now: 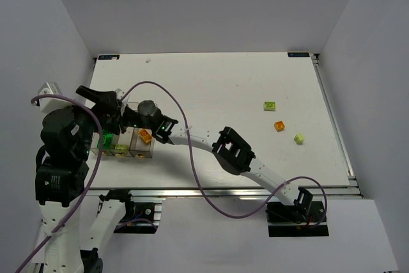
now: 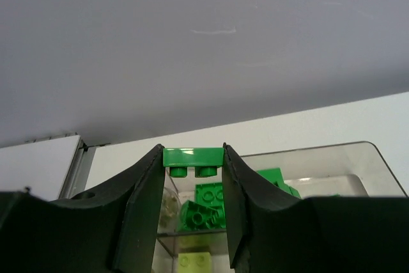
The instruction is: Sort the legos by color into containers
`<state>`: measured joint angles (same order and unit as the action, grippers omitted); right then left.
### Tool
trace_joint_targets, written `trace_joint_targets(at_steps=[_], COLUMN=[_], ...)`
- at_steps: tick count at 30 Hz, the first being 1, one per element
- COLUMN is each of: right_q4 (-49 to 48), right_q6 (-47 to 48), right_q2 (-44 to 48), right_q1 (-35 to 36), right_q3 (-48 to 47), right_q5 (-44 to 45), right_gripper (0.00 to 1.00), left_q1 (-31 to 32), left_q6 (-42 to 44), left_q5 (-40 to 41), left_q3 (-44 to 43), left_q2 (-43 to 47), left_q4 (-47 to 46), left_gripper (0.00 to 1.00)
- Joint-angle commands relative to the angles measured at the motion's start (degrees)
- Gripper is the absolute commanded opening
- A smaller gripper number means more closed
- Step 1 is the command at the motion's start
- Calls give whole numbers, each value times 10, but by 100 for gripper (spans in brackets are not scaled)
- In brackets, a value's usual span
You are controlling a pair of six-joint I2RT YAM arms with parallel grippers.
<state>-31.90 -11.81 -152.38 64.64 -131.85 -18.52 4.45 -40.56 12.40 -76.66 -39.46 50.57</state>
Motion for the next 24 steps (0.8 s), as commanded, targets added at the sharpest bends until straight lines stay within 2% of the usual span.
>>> trace_joint_targets(at_steps=[1,5,11,13,17,20,21,23,24], right_q4=[-44,-41,-46,-46,-44,-47,-47,-48,-49], right_q6=[48,60,104,112,116,137,140,145,148], right_q2=[-2,-6,-22,-27,-45,-47,-48,-48,-47], right_q1=[12,16,19,20,25,28,29,29,28], right_q3=[-11,5,0,-8,-29,-24,-23,-19,-17], right_q5=[65,71,79,78,75,77,78,81,81], right_gripper=[0,0,13,21,26,37,51,67,79], left_q1=[-3,-3,-2,-2,-3,-2,-3,-2,-2], left_q6=[-8,-20,-21,-19,-18,-19,-21,-24,-26], left_q5=[-13,-15,-16,-17,-18,-17,-15,-14,-13], left_q3=[13,27,27,23,14,10,10,11,12], left_q2=[2,13,19,18,17,21,23,29,32], left_q4=[-4,-8,1,1,5,14,15,19,19], left_gripper=[98,98,98,98,98,98,98,98,98])
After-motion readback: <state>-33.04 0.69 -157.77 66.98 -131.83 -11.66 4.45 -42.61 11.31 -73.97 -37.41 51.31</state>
